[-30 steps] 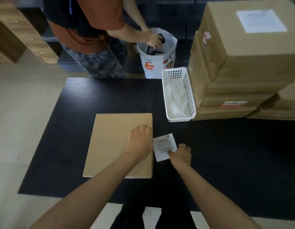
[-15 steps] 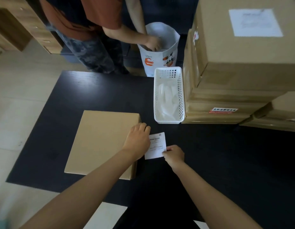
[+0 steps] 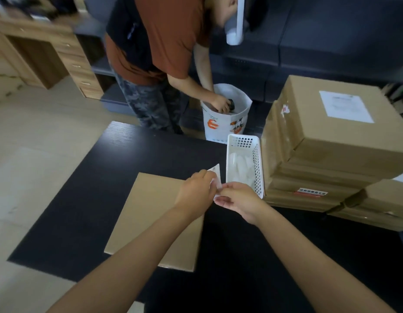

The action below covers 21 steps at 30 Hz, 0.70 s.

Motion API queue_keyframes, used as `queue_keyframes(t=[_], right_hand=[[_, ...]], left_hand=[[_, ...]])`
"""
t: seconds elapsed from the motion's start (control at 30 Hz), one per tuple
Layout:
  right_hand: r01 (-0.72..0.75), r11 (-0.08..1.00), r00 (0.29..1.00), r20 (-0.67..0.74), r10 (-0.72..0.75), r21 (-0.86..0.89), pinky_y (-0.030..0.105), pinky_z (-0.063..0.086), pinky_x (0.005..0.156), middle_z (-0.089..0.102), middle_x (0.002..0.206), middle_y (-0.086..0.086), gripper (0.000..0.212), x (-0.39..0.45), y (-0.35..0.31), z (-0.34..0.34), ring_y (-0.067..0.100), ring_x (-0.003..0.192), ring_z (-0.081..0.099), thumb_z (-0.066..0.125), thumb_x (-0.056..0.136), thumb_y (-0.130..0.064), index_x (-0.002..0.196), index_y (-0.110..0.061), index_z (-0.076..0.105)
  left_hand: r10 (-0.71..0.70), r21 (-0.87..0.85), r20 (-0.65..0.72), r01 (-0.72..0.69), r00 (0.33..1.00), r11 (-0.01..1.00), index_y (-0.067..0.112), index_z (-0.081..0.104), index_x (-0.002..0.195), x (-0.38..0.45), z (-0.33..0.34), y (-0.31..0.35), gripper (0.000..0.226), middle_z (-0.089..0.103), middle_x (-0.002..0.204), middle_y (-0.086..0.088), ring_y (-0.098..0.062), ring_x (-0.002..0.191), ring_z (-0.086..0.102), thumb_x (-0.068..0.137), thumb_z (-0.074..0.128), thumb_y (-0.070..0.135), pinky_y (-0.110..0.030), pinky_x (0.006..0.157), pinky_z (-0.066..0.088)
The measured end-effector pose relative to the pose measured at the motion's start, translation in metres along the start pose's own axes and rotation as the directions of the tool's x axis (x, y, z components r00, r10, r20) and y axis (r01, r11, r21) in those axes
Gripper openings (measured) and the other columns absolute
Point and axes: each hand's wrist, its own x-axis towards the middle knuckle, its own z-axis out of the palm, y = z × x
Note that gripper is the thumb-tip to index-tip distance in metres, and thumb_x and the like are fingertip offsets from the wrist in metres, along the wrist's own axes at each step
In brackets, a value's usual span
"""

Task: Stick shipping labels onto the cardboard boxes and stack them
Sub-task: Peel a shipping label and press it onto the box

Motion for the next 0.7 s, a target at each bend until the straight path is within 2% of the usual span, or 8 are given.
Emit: queue_keyframes(t=[0.13, 0.23, 0.3, 0.5, 0.7], right_hand=[[0.029, 0.972, 0.995, 0.088, -0.051, 0.235, 0.029, 0.057, 0.084, 0.07, 0.107, 0.02, 0.023, 0.002, -0.003, 0.048, 0.027, 0.102, 0.068, 0.063, 0.092, -0.009, 0.11, 0.006, 0.061], [0.051, 0.918, 0.994, 0.072, -0.087, 0.394, 0.037, 0.053, 0.094, 0.069, 0.109, 0.02, 0.02, 0.007, 0.0, 0.088, 0.027, 0.105, 0.067, 0.058, 0.095, -0.013, 0.105, 0.003, 0.064], [0.072, 0.891, 0.994, 0.042, -0.101, 0.448, 0.038, 0.052, 0.095, 0.067, 0.112, 0.023, 0.017, 0.012, 0.004, 0.115, 0.026, 0.104, 0.067, 0.058, 0.095, -0.011, 0.103, 0.002, 0.065], [0.121, 0.877, 0.99, 0.012, -0.143, 0.464, 0.031, 0.055, 0.091, 0.068, 0.115, 0.02, 0.021, 0.017, 0.019, 0.176, 0.023, 0.108, 0.067, 0.053, 0.096, -0.008, 0.111, 0.003, 0.064], [0.238, 0.901, 0.97, -0.049, -0.237, 0.362, 0.027, 0.056, 0.084, 0.071, 0.106, 0.019, 0.022, 0.014, 0.018, 0.199, 0.024, 0.104, 0.068, 0.054, 0.097, -0.011, 0.107, 0.004, 0.066]], left_hand=[[-0.04, -0.19, 0.031, 0.045, 0.999, 0.981, 0.017, 0.058, 0.117, -0.011, -0.023, -0.045, 0.028, 0.058, 0.116, 0.003, -0.015, 0.106, 0.054, 0.102, 0.037, 0.027, -0.033, 0.09, 0.045], [-0.023, -0.283, 0.034, 0.031, 0.999, 0.959, 0.017, 0.06, 0.112, -0.018, -0.038, -0.081, 0.027, 0.061, 0.106, 0.004, -0.011, 0.095, 0.056, 0.102, 0.037, 0.029, -0.037, 0.086, 0.047], [-0.034, -0.329, 0.028, 0.041, 0.999, 0.943, 0.016, 0.06, 0.109, -0.022, -0.049, -0.102, 0.026, 0.062, 0.102, 0.003, -0.011, 0.092, 0.057, 0.102, 0.038, 0.028, -0.038, 0.084, 0.048], [-0.069, -0.386, 0.015, 0.069, 0.998, 0.92, 0.019, 0.059, 0.108, -0.04, -0.079, -0.145, 0.025, 0.062, 0.101, 0.009, -0.006, 0.089, 0.058, 0.102, 0.039, 0.032, -0.031, 0.079, 0.05], [-0.049, -0.33, -0.021, 0.039, 0.999, 0.943, 0.023, 0.058, 0.111, -0.042, -0.09, -0.159, 0.025, 0.061, 0.103, 0.012, -0.006, 0.088, 0.059, 0.1, 0.039, 0.034, -0.036, 0.079, 0.053]])
